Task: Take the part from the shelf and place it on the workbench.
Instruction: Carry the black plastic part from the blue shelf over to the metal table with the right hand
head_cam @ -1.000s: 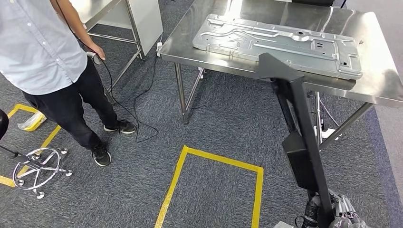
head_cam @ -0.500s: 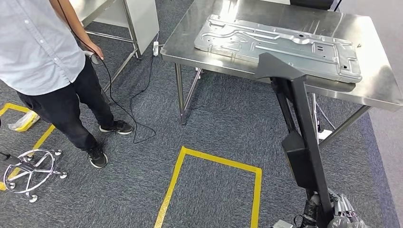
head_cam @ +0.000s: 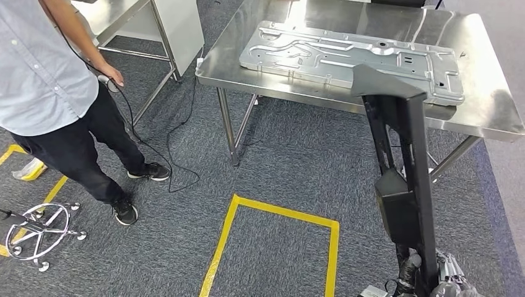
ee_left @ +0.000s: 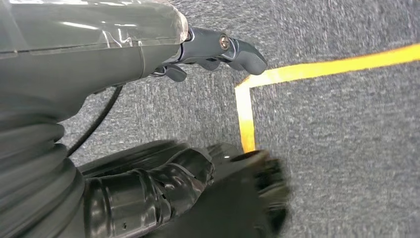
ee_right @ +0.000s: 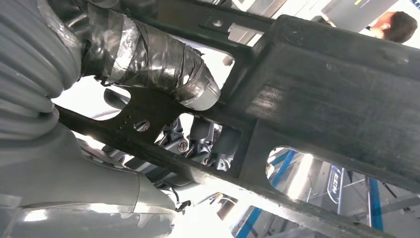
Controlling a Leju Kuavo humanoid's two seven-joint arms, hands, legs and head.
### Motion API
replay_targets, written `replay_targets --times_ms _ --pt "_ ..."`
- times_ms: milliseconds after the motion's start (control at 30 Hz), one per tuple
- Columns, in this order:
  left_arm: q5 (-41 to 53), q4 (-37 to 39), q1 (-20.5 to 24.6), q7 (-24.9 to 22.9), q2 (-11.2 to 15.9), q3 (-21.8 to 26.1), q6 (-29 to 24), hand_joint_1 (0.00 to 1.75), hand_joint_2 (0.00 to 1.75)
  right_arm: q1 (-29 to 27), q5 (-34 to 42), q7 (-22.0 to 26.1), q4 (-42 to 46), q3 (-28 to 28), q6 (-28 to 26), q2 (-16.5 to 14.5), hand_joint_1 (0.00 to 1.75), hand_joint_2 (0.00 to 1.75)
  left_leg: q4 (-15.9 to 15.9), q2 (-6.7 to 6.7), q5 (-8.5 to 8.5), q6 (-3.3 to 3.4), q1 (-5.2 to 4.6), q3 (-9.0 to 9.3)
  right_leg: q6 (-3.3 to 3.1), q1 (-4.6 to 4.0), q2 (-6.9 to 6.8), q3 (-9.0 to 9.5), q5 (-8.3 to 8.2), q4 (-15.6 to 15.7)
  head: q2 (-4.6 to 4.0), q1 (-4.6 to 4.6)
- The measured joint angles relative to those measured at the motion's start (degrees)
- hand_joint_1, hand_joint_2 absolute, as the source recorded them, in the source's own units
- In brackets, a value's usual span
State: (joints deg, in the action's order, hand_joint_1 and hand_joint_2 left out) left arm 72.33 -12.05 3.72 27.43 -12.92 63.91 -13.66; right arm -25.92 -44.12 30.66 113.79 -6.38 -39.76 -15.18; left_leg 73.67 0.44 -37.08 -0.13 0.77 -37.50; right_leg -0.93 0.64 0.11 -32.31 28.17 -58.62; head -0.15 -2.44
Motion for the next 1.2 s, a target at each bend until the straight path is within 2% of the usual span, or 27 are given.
replay_targets --times_ms 33,67,133,167,200,267,333,367,400,467,500,533,567,633,667,700,800,867,900,967,1000,1033,1067,1100,1133,1167,1200 --pt "0.0 0.0 -0.09 0.0 0.0 0.0 -0.03 0.0 1.75 -0.01 -0.03 -0.04 -0.01 0.0 0.0 0.01 1.75 1.75 0.53 0.0 0.82 0.09 -0.01 -0.7 -0.1 -0.18 0.1 0.27 0.21 -0.01 0.0 0.0" --pt "-0.01 -0.01 -0.14 0.0 0.0 0.0 -0.05 0.0 1.75 -0.02 -0.05 -0.08 -0.01 0.0 0.0 0.01 1.75 1.75 -1.19 -0.02 2.71 0.29 -0.04 -0.33 -0.12 -0.33 0.23 0.62 0.46 -0.02 0.0 0.0" --pt "-0.01 -0.02 -0.17 0.0 0.02 0.0 -0.07 0.0 1.75 -0.01 -0.08 -0.14 -0.01 0.01 0.0 0.01 1.75 1.75 -8.43 -0.1 7.23 1.02 -0.25 2.47 0.02 -0.6 0.4 1.4 1.05 -0.03 0.0 -0.03" --pt "-0.01 -0.02 -0.15 0.02 0.04 0.0 -0.08 0.0 1.75 0.0 -0.09 -0.14 -0.02 0.01 0.0 0.02 1.75 1.75 -11.56 -0.14 8.46 1.35 -0.41 3.79 0.21 -0.72 0.46 1.61 1.33 -0.1 0.0 -0.04" --pt "0.01 -0.01 -0.1 0.06 0.07 0.0 -0.09 0.0 1.75 0.01 -0.1 -0.15 -0.02 0.02 0.0 0.03 1.75 1.75 -13.5 -0.18 8.96 1.61 -0.59 4.61 0.44 -0.75 0.48 1.69 1.53 -0.14 0.0 -0.06" --pt "0.07 -0.01 -0.04 0.14 0.09 0.0 -0.11 0.0 1.75 0.01 -0.22 -0.2 -0.02 0.02 0.0 0.06 1.75 1.75 -14.53 -0.19 8.79 1.88 -0.86 5.0 1.02 -0.68 0.52 1.72 1.7 -0.04 0.0 -0.03" --pt "0.1 -0.01 -0.09 0.16 0.04 0.01 -0.14 0.0 1.75 0.0 -0.39 -0.29 0.04 0.03 0.0 0.13 1.75 1.75 -15.31 -0.17 9.02 2.4 -0.55 5.54 1.64 -0.61 0.42 1.79 2.17 -0.37 0.0 -0.07" --pt "0.12 -0.01 -0.1 0.17 0.02 0.02 -0.16 0.0 1.75 0.01 -0.45 -0.33 0.08 0.03 0.0 0.19 1.75 1.75 -15.79 -0.13 9.13 2.68 -0.36 5.93 1.93 -0.59 0.35 1.32 2.91 -1.6 0.0 -0.13" --pt "0.13 -0.01 -0.06 0.18 0.0 0.02 -0.13 0.0 1.75 0.03 -0.49 -0.36 0.11 0.03 0.0 0.28 1.75 1.75 -16.17 -0.09 9.16 2.97 -0.17 6.3 2.23 -0.51 0.28 0.14 4.16 -4.06 0.0 -0.2" --pt "0.1 0.0 0.02 0.21 -0.01 0.02 0.02 0.0 1.75 0.03 -0.52 -0.46 0.11 0.04 0.0 0.5 1.75 1.75 -16.29 -0.04 8.82 3.21 -0.2 6.7 2.7 -0.14 0.22 -4.06 7.03 -11.46 0.0 -0.28" --pt "0.07 0.01 0.02 0.21 -0.01 0.02 0.1 0.0 1.75 0.01 -0.52 -0.54 0.11 0.04 0.0 0.65 1.75 1.75 -16.27 -0.04 8.57 3.21 -0.18 6.91 2.92 0.07 0.21 -6.05 7.64 -14.48 0.0 -0.28" --pt "0.04 0.01 -0.04 0.22 -0.01 0.03 0.14 0.0 1.75 -0.01 -0.52 -0.62 0.1 0.04 0.0 0.77 1.75 1.75 -16.25 -0.05 8.27 3.12 -0.15 7.25 3.09 0.3 0.19 -7.19 7.12 -15.68 0.0 -0.27" --pt "0.03 0.01 -0.1 0.22 -0.01 0.03 0.14 0.0 1.75 -0.01 -0.52 -0.67 0.1 0.04 0.0 0.89 1.75 1.75 -16.24 -0.07 7.93 2.97 -0.09 7.7 3.23 0.5 0.16 -7.17 5.42 -14.61 0.0 -0.28" --pt "0.06 0.01 -0.21 0.22 -0.04 0.04 0.13 0.0 1.75 0.01 -0.54 -0.69 0.09 0.04 0.0 1.04 1.75 1.75 -16.19 -0.13 7.08 2.52 0.05 8.77 3.43 0.81 -0.03 -4.59 0.69 -7.92 0.0 -0.3" --pt "0.07 0.01 -0.15 0.22 -0.05 0.04 0.13 0.0 1.75 0.04 -0.55 -0.68 0.08 0.04 0.0 1.08 1.75 1.75 -16.05 -0.18 6.62 2.16 0.01 9.08 3.39 0.75 -0.13 -3.15 -0.72 -4.52 0.0 -0.33" --pt "0.07 0.0 -0.07 0.22 -0.07 0.03 0.13 0.0 1.75 0.07 -0.56 -0.69 0.07 0.05 0.0 1.12 1.75 1.75 -16.02 -0.2 6.28 1.79 -0.05 9.21 3.18 0.65 -0.18 -2.2 -1.3 -2.31 0.0 -0.33" --pt "0.06 -0.02 0.16 0.22 -0.07 0.02 0.11 0.0 1.75 0.04 -0.62 -0.73 0.09 0.08 0.0 1.23 1.75 1.75 -16.25 -0.11 5.73 0.77 -0.16 9.38 2.01 0.37 0.0 -1.64 -0.62 -1.08 0.0 -0.26" --pt "0.07 -0.01 0.23 0.24 -0.07 0.02 0.11 0.0 1.75 0.01 -0.64 -0.73 0.13 0.1 0.0 1.27 1.75 1.75 -14.71 -0.08 4.7 0.26 -0.02 9.17 1.17 0.44 0.06 -1.09 -0.33 -0.7 0.0 -0.25" --pt "0.08 -0.01 0.26 0.24 -0.07 0.02 0.11 0.0 1.75 0.05 -0.64 -0.73 0.16 0.11 0.0 1.29 1.75 1.75 -12.26 -0.1 3.48 0.09 0.04 8.11 0.74 0.46 0.03 -0.72 -0.16 -0.53 0.0 -0.25" --pt "0.09 0.01 0.21 0.24 -0.07 0.02 0.11 0.0 1.75 0.11 -0.66 -0.73 0.17 0.17 0.0 1.31 1.75 1.75 -4.26 -0.12 0.43 -0.01 0.05 3.7 0.11 0.22 -0.08 -0.16 0.35 -0.47 0.0 -0.25" --pt "0.1 0.01 0.15 0.24 -0.07 0.02 0.11 0.0 1.75 0.12 -0.66 -0.73 0.17 0.21 0.0 1.32 1.75 1.75 -0.65 -0.12 -0.42 0.02 0.04 1.35 -0.08 0.04 -0.05 0.14 0.64 -0.47 0.0 -0.25" --pt "0.12 0.01 0.05 0.24 -0.07 0.02 0.11 0.0 1.75 0.12 -0.67 -0.73 0.17 0.25 0.0 1.33 1.75 1.75 1.29 -0.12 -0.16 0.12 0.0 -0.29 -0.19 -0.14 0.03 0.52 0.98 -0.47 0.0 -0.25" --pt "0.13 0.01 -0.04 0.24 -0.07 0.03 0.1 0.0 1.75 0.11 -0.68 -0.73 0.17 0.29 0.0 1.35 1.75 1.75 0.85 -0.13 1.36 0.35 -0.06 -0.79 -0.23 -0.31 0.15 1.01 1.35 -0.47 0.0 -0.25" --pt "0.15 0.01 -0.11 0.24 -0.07 0.03 0.09 0.0 1.75 0.11 -0.68 -0.73 0.17 0.37 0.0 1.37 1.75 1.75 -1.58 -0.16 3.77 0.73 -0.18 -0.32 -0.24 -0.48 0.27 1.62 1.75 -0.47 0.0 -0.25" --pt "0.16 0.0 -0.15 0.24 -0.06 0.04 0.08 0.0 1.75 0.11 -0.69 -0.73 0.17 0.46 0.0 1.38 1.75 1.75 -5.36 -0.19 6.46 1.27 -0.39 0.8 -0.22 -0.59 0.35 2.13 2.19 -0.45 0.0 -0.26" --pt "0.16 0.0 -0.15 0.24 -0.02 0.04 0.04 0.0 1.75 0.14 -0.71 -0.73 0.16 0.56 0.0 1.38 1.75 1.75 -8.89 -0.19 8.26 1.84 -0.65 2.04 -0.08 -0.75 0.39 2.56 2.63 -0.45 0.0 -0.31" --pt "0.17 0.0 -0.11 0.24 0.02 0.03 0.0 0.0 1.75 0.16 -0.74 -0.73 0.15 0.64 0.0 1.39 1.75 1.75 -11.56 -0.17 9.24 2.27 -0.9 3.1 0.15 -0.8 0.43 2.84 3.01 -0.41 0.0 -0.31"
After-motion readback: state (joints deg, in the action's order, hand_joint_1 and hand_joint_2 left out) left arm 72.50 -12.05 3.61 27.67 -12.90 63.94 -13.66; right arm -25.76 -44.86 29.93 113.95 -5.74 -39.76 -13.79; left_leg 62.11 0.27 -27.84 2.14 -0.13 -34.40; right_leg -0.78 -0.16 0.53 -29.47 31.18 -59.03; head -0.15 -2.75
